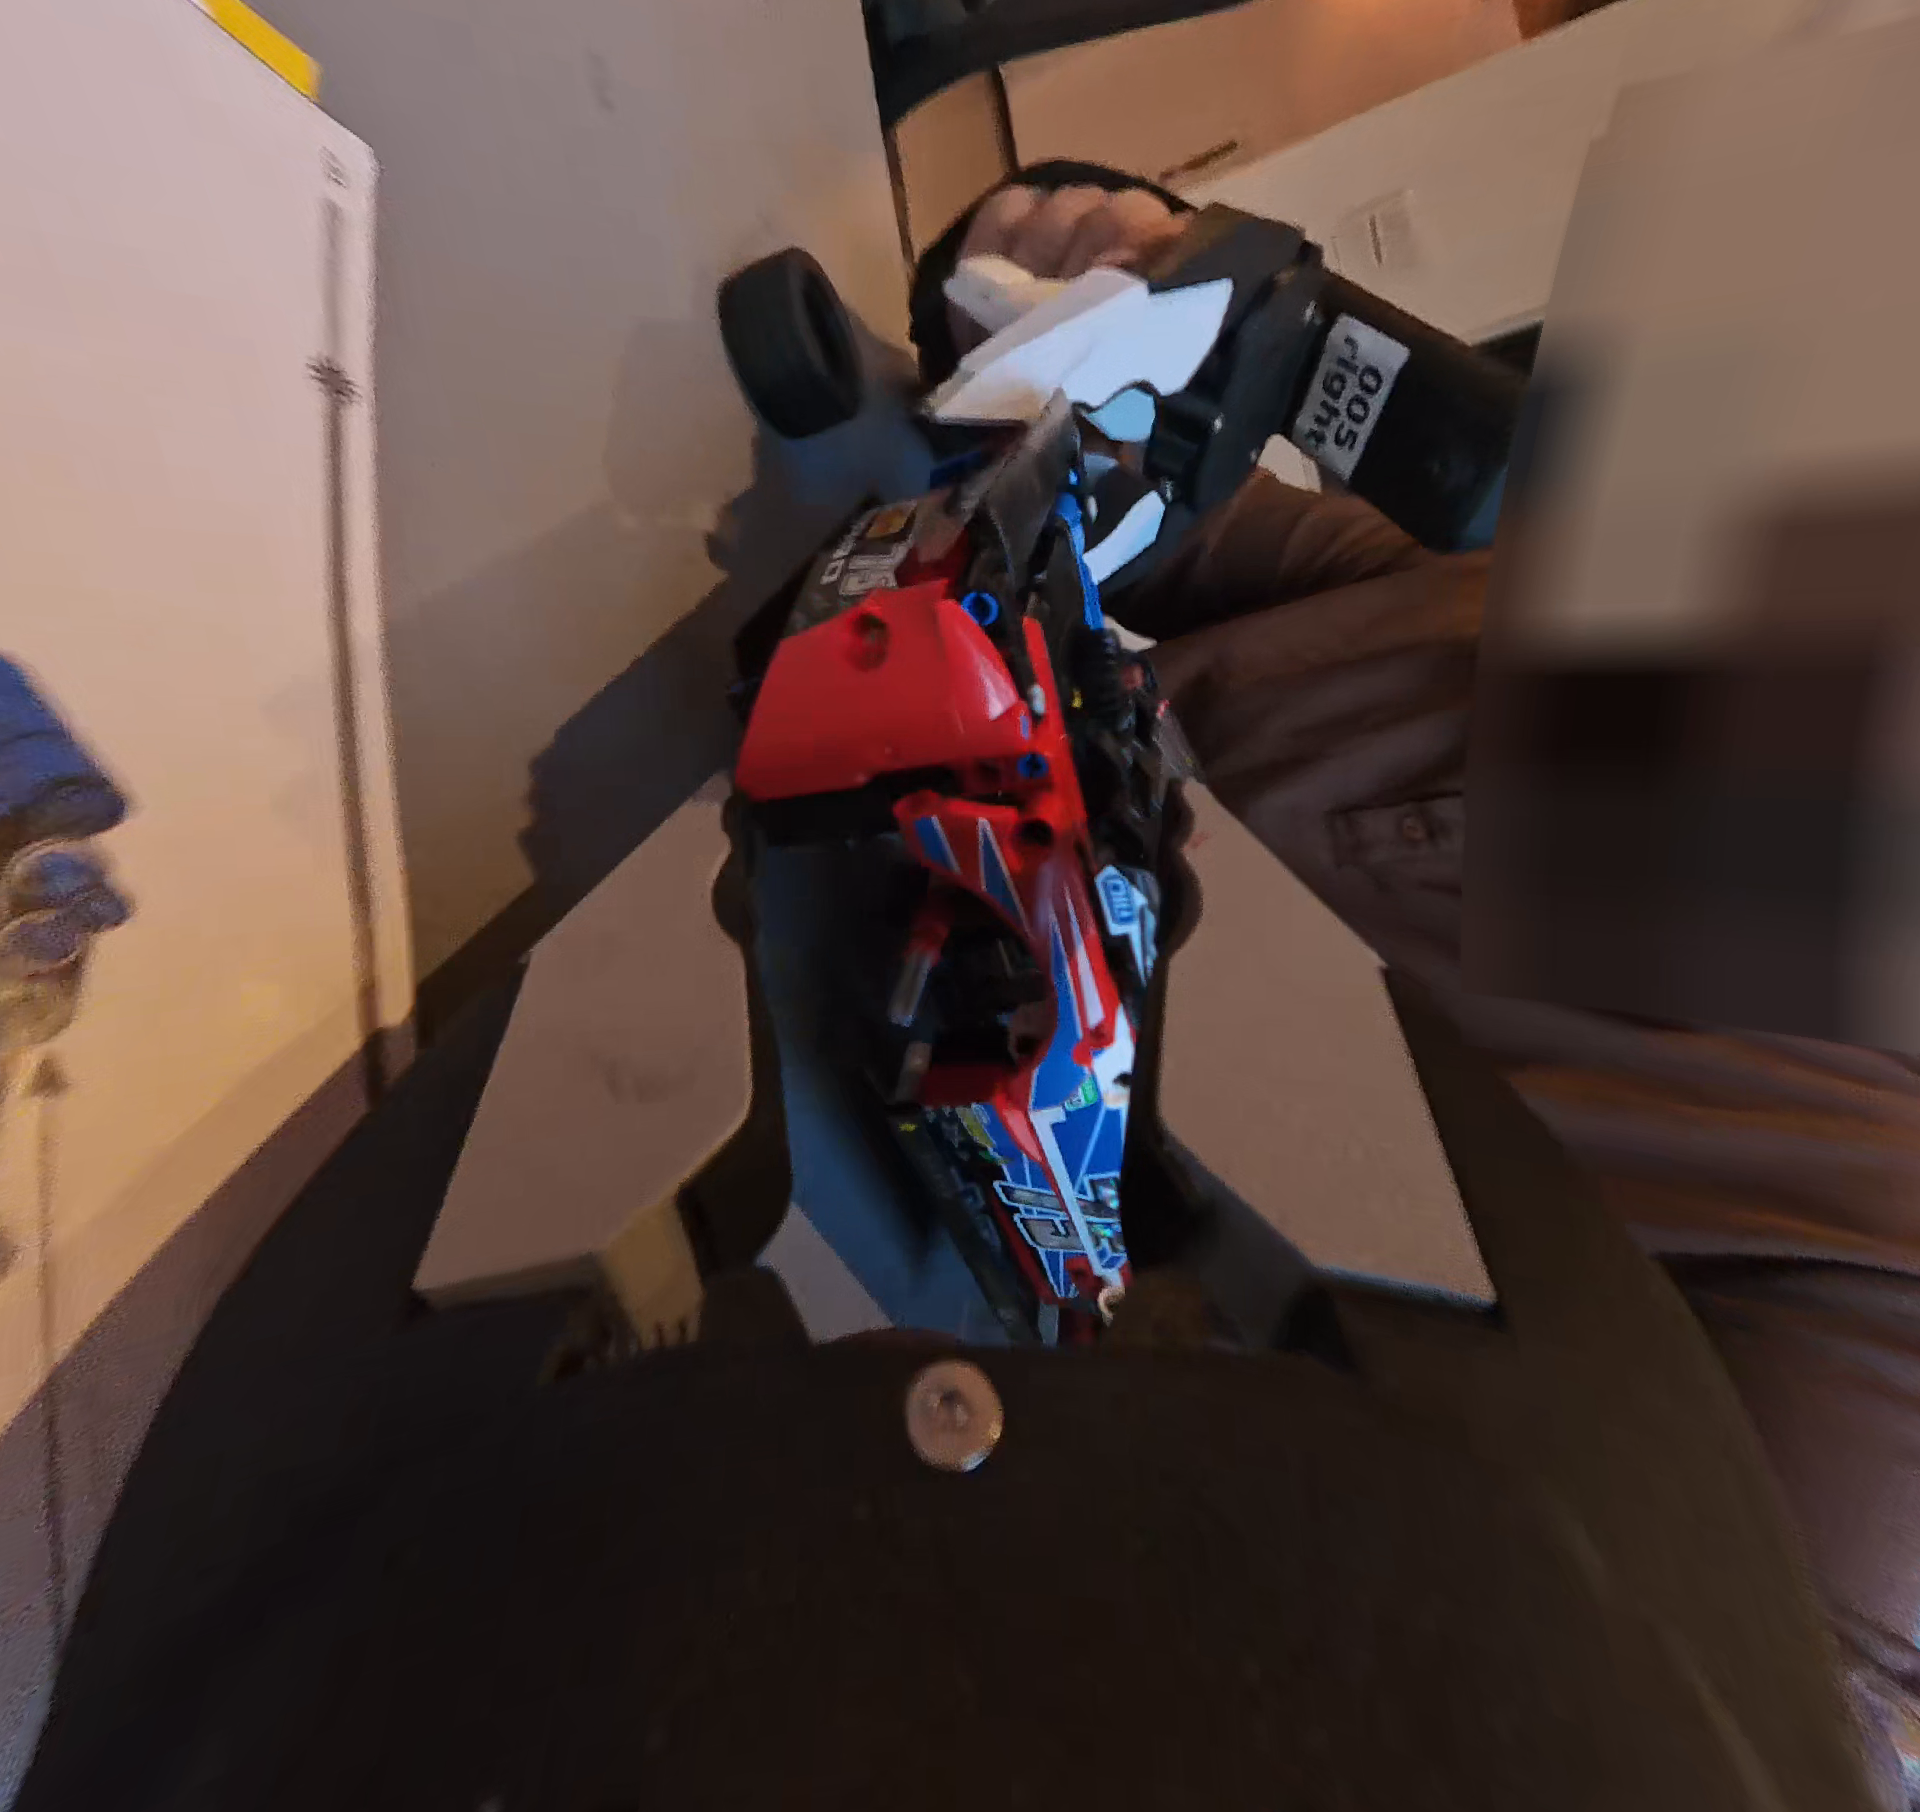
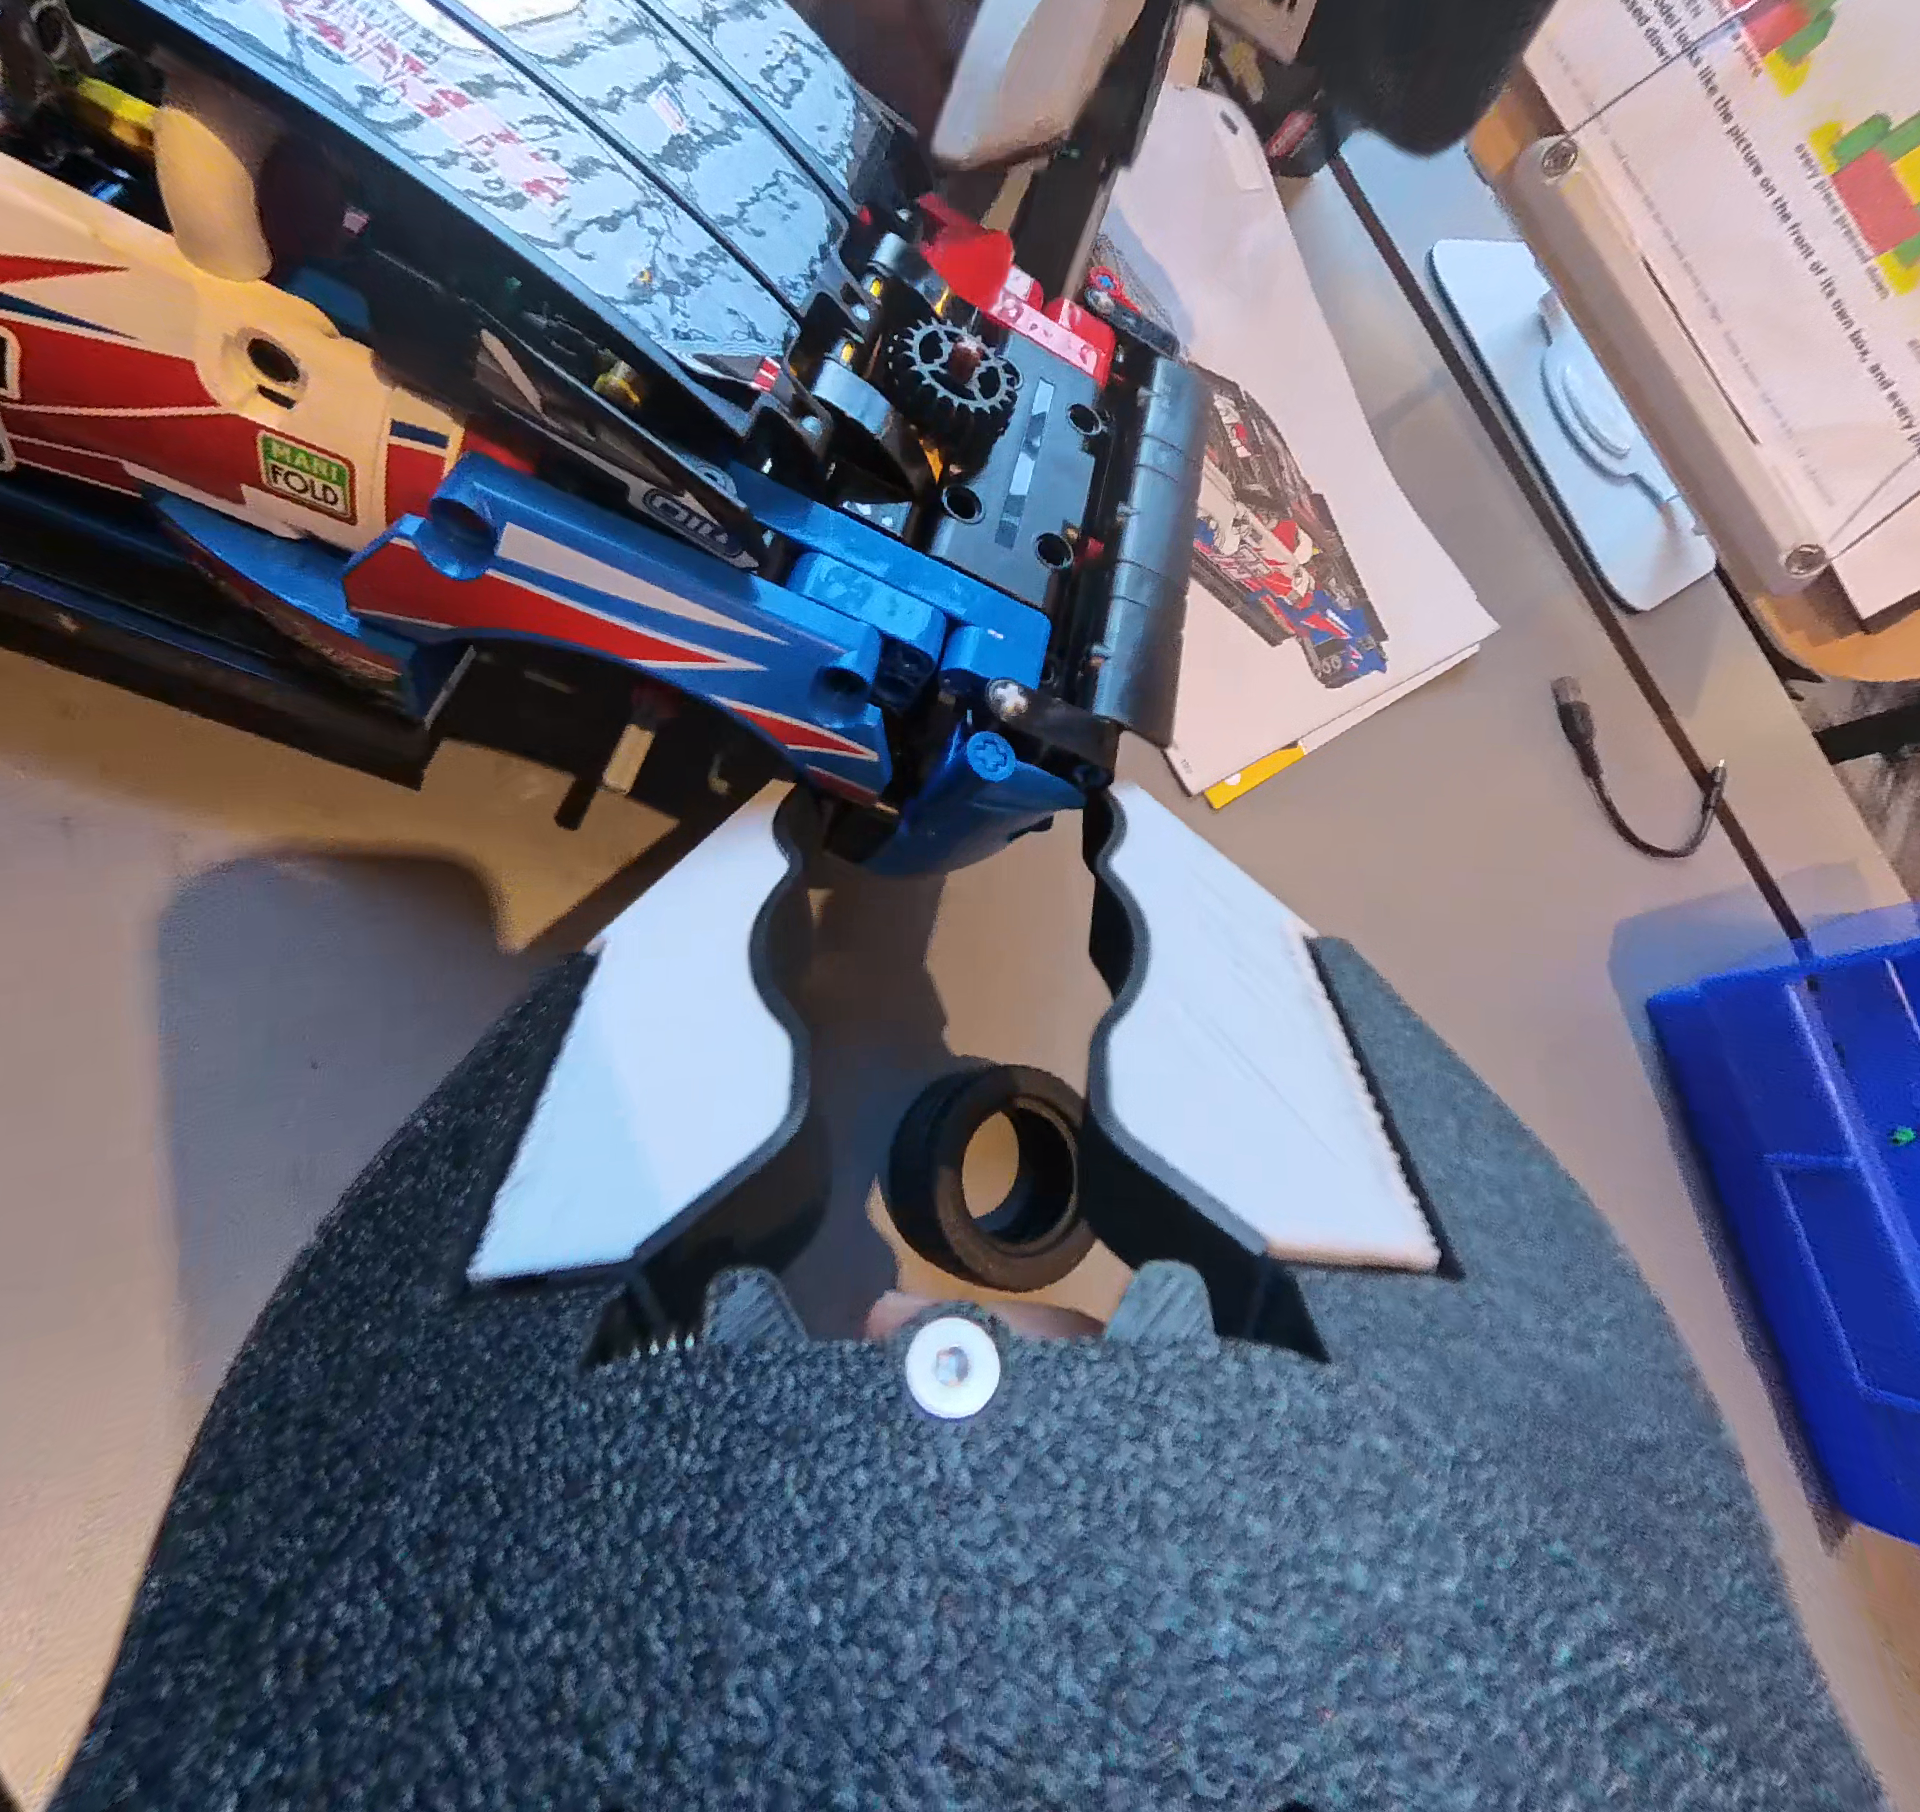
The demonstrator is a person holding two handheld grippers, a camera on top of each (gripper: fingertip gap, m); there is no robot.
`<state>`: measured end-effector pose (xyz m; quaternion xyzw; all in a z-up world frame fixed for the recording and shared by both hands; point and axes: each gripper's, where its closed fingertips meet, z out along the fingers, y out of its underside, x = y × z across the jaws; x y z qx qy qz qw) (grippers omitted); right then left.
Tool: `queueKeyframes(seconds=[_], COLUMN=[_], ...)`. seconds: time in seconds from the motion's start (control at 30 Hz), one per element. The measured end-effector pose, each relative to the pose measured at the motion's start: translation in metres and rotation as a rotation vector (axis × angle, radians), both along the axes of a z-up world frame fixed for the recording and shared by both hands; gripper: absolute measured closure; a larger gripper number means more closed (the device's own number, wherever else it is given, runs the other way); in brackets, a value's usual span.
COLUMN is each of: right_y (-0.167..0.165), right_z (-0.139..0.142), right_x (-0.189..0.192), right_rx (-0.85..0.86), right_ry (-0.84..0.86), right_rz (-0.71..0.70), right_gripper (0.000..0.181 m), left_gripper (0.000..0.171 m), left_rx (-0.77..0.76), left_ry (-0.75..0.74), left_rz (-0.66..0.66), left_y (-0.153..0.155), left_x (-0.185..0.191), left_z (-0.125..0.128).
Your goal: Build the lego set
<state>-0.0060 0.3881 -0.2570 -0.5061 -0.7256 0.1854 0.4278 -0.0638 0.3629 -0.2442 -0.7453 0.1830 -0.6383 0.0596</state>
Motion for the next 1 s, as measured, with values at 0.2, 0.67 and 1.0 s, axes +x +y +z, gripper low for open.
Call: queueKeyframes(seconds=[0.2, 0.67, 1.0], right_y=[0.002, 0.023, 0.018], right_z=[0.001, -0.015, -0.044], right_x=[0.001, 0.069, 0.056], right_rx=[0.004, -0.303, -0.437], right_ry=[0.003, -0.058, -0.226], right_rz=[-0.012, -0.041, 0.103], right_gripper=[0.131, 0.121, 0.144], left_gripper=[0.107, 0.113, 0.113], left_rx=[-0.012, -0.010, 0.021], left_ry=[-0.051, -0.109, -0.126], left_rz=[-0.045, -0.041, -0.055], left_y=[0.000, -0.002, -0.004], left_x=[0.009, 0.008, 0.015], left_z=[0.000, 0.005, 0.014])
